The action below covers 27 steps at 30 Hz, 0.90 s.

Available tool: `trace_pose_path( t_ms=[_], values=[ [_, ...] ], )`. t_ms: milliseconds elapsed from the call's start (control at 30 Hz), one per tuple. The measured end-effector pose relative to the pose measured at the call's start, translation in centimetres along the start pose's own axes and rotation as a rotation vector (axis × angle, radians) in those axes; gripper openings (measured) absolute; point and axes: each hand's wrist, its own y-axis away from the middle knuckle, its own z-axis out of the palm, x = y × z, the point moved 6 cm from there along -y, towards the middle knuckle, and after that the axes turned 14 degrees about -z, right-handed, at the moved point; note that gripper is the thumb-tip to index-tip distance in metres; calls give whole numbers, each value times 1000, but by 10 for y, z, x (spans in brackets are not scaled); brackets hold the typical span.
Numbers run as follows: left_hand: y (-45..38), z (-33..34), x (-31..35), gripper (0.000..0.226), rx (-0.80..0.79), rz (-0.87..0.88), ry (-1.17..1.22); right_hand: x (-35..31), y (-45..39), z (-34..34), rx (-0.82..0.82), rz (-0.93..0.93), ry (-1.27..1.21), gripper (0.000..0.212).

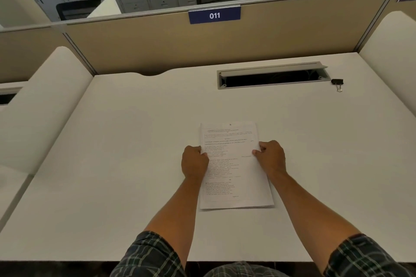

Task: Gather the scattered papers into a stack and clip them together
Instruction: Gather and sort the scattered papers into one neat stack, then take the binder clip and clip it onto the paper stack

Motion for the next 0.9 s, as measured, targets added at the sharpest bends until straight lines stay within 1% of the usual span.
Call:
trace_pose_path(
  t_ms=[67,333,467,567,633,733,833,900],
  values=[
    [-2,-1,0,40,1,4,-23,4,-1,2,0,14,-1,33],
    [0,-8,6,24,31,1,-107,2,1,5,1,48,21,36],
    [1,-10,10,17,40,-20,-138,-1,0,4,-5,48,106,24],
    [3,-9,14,9,104,23,-192,-11,3,-3,-20,2,189,15],
    [4,-3,20,21,165,126,-217,-21,6,-10,11,-74,249,28],
    [10,12,38,48,217,367,-284,-32,8,-16,74,-271,385,43],
    [12,25,56,57,229,505,-353,-25,0,-20,136,-430,478,50],
    [15,33,70,61,198,555,-385,-20,-8,-28,150,-470,561,52]
  ],
)
